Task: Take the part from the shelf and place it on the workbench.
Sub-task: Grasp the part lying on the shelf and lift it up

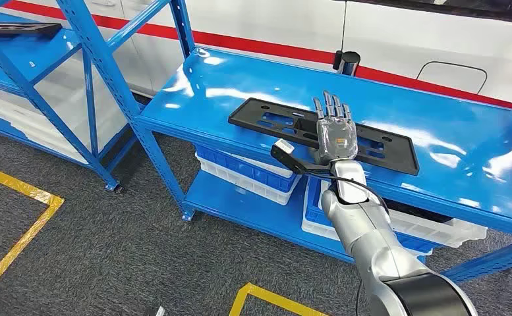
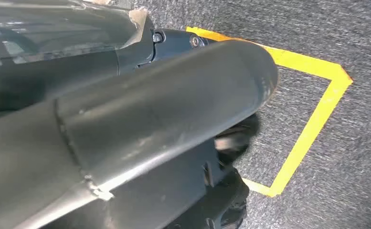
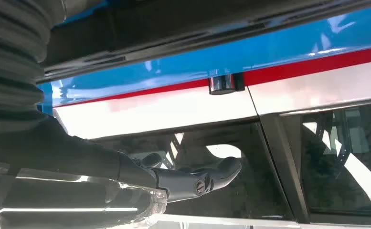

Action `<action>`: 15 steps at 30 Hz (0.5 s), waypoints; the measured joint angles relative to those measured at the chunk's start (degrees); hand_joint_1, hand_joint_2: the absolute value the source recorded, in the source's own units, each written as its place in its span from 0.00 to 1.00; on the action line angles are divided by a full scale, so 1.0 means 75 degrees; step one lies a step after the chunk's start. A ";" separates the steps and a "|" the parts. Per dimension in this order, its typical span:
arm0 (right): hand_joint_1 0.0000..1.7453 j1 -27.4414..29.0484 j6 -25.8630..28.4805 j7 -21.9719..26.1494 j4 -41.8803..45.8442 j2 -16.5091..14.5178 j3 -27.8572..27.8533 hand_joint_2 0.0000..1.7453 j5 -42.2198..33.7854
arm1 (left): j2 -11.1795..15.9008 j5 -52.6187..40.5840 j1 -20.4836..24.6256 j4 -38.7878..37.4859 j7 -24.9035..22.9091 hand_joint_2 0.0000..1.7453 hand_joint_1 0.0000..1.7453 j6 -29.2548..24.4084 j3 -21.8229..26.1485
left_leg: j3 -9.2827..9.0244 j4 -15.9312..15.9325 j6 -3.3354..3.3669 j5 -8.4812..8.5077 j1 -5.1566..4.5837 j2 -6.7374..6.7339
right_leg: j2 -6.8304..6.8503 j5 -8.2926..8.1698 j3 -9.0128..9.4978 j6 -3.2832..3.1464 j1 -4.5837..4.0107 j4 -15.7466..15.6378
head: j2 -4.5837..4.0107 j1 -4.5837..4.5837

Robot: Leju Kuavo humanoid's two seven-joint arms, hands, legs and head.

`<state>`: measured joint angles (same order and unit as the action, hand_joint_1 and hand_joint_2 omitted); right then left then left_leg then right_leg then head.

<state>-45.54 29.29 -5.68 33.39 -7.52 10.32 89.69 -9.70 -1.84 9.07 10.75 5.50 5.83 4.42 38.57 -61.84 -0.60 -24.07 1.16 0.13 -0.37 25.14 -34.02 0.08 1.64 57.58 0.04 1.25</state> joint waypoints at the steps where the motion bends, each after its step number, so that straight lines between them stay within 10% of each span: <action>1: 0.00 -0.0002 0.0000 -0.0005 -0.0004 0.0002 0.0000 1.00 0.0001 | 0.0001 -0.0001 0.0005 -0.0002 -0.0004 0.00 0.00 0.0006 0.0000 | -0.0102 0.0179 0.0013 0.0007 -0.0017 0.0002 | -0.0002 0.0016 0.0008 0.0023 -0.0022 0.0002 | 0.0000 0.0002; 5: 0.00 0.0019 0.0000 -0.0033 -0.0051 0.0020 0.0000 1.00 0.0025 | -0.0001 -0.0006 0.0021 -0.0009 -0.0091 0.00 0.00 0.0037 -0.0002 | -0.0352 0.0550 0.0168 0.0013 -0.0106 0.0033 | -0.0007 0.0045 0.0044 0.0154 -0.0058 -0.0052 | 0.0000 0.0001; 13: 0.00 0.0100 0.0047 -0.0489 -0.0345 0.0158 -0.0001 1.00 0.0040 | -0.0133 -0.0130 0.0055 0.0002 -0.0062 0.00 0.00 0.0203 -0.0067 | -0.0450 0.0698 0.0254 0.0066 -0.0213 0.0066 | 0.0029 0.0026 0.0190 0.0135 -0.0073 -0.0240 | 0.0000 -0.0034; 14: 0.25 0.0102 0.0057 -0.0502 -0.0400 0.0181 -0.0003 1.00 0.0036 | -0.0144 -0.0122 0.0047 0.0003 -0.0040 0.00 0.00 0.0150 -0.0067 | -0.0450 0.0697 0.0271 0.0062 -0.0224 0.0066 | 0.0029 0.0024 0.0195 0.0138 -0.0064 -0.0248 | 0.0000 -0.0031; 15: 0.50 0.0100 0.0068 -0.0508 -0.0447 0.0205 -0.0005 1.00 0.0030 | -0.0149 -0.0109 0.0037 0.0003 -0.0013 0.25 0.00 0.0119 -0.0066 | -0.0451 0.0696 0.0281 0.0061 -0.0234 0.0066 | 0.0029 0.0023 0.0198 0.0141 -0.0056 -0.0253 | 0.0000 -0.0032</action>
<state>-44.79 29.80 -9.49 30.03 -5.98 10.28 89.91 -10.82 -2.66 9.35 10.78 5.40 6.72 3.92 35.18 -56.62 1.51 -23.62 -0.59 0.62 -0.16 25.31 -32.54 1.13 1.22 55.68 0.04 1.01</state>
